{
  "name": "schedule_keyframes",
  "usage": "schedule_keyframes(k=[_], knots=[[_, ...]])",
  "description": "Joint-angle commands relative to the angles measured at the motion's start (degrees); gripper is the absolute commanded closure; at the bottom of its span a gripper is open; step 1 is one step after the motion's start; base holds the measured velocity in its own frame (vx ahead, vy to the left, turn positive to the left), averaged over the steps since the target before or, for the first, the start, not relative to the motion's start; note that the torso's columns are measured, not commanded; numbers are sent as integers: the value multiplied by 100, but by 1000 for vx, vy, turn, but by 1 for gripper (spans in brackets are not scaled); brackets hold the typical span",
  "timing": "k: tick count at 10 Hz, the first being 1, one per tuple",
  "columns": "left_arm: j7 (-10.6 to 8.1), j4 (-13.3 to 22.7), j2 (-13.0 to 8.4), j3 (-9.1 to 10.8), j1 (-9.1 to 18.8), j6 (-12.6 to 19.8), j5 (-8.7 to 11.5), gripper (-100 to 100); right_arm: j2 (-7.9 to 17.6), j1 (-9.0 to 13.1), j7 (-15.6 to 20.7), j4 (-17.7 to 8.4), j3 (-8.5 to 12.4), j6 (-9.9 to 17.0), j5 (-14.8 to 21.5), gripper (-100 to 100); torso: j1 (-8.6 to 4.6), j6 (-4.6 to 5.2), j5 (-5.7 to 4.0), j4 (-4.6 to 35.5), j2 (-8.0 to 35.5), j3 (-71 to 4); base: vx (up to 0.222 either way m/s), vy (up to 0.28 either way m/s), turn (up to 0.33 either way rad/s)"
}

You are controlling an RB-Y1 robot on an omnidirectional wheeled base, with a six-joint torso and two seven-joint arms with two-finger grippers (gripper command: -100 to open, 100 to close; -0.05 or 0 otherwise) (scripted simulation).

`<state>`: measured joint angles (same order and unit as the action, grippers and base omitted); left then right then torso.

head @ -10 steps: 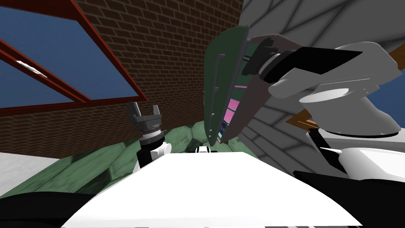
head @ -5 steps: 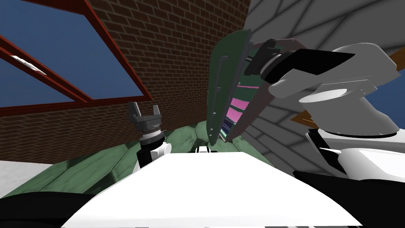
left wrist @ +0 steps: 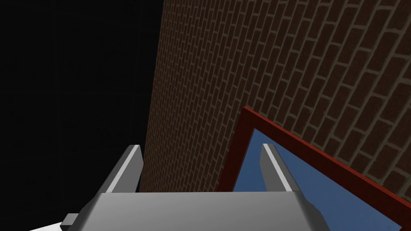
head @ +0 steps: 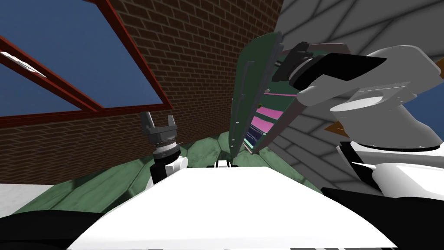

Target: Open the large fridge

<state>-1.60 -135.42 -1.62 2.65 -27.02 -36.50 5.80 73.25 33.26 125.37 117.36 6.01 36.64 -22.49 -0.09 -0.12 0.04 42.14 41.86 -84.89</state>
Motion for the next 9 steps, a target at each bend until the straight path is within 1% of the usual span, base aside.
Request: schedule_keyframes(k=[1, 2, 5, 9], knots=[[0, 0, 1, -1, 0, 0, 0, 0, -20, -21, -1, -30, 23, 27, 85, 100, 21, 5, -1, 2, 17, 11, -16, 186, -36], [0, 0, -1, 1, 0, 0, 0, 0, 52, 23, 37, -93, 57, 159, 105, -100, -32, 7, -11, 8, 29, 22, 56, 166, 13], [0, 0, -1, 1, -1, 0, 0, 0, 157, 88, 81, -186, 101, 338, 121, -100, -9, 1, -20, -36, -39, -26, 94, 217, -9], [0, 0, -1, 1, 0, 0, 0, 0, 310, 184, 146, -326, 168, 603, 144, -100, 17, -16, 16, 0, -26, -30, 76, 226, -10]])
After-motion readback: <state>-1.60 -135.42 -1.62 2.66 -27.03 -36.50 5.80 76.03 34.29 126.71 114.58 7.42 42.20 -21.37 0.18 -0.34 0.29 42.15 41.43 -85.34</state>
